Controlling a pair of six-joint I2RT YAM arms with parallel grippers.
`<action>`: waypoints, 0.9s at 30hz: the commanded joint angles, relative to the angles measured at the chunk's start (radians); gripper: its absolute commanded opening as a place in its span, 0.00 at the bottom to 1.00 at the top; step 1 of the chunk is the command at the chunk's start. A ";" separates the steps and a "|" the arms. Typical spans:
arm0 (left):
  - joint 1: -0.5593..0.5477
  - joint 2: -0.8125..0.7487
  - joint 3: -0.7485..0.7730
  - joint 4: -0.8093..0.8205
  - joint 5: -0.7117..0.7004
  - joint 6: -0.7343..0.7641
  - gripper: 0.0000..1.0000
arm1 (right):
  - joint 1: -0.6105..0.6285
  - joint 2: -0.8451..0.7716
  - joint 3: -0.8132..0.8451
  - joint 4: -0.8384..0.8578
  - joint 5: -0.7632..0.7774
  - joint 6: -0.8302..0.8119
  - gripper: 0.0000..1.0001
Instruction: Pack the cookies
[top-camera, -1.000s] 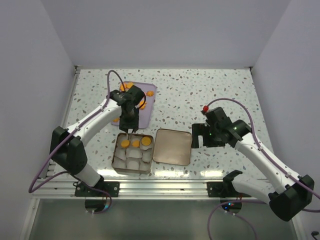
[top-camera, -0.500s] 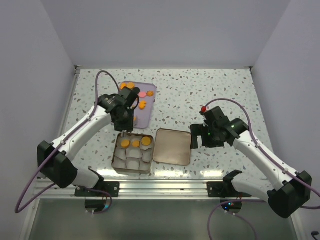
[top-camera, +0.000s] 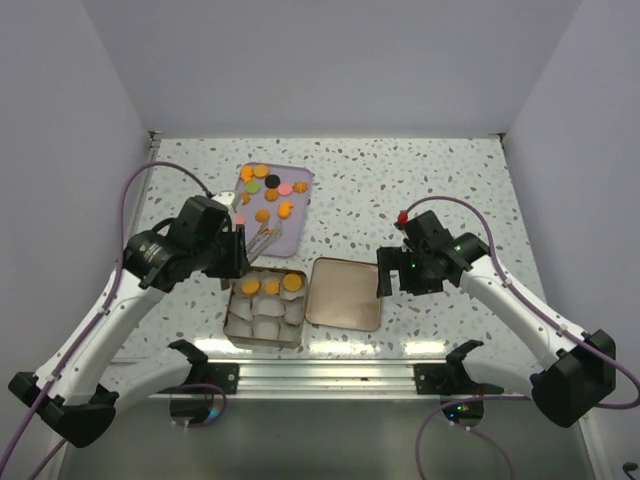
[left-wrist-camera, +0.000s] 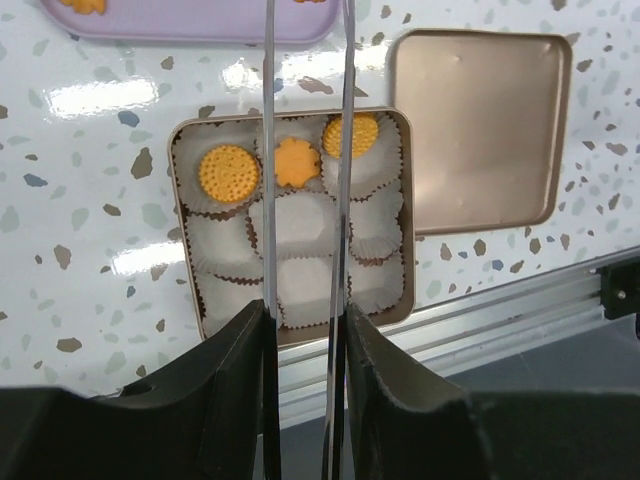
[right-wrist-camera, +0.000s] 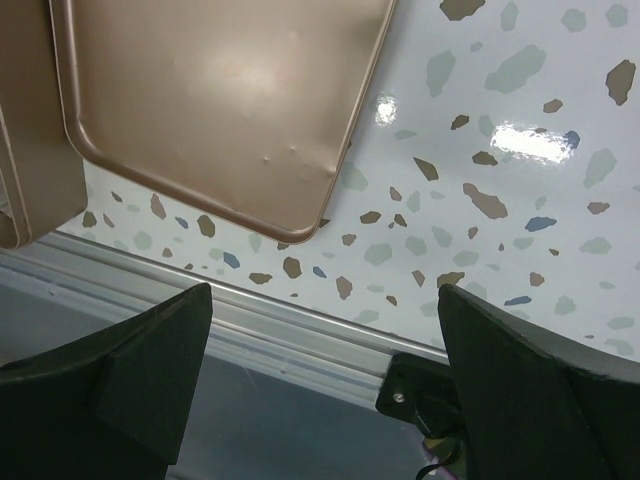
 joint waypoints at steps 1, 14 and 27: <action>0.002 -0.069 -0.035 0.021 0.088 0.046 0.19 | 0.002 0.012 0.018 0.023 -0.019 0.012 0.99; 0.000 -0.256 -0.179 0.023 0.332 0.123 0.11 | 0.003 0.030 0.037 0.003 -0.004 0.036 0.99; 0.002 -0.373 -0.196 -0.091 0.374 0.162 0.13 | 0.003 0.035 0.032 -0.017 0.005 0.061 0.99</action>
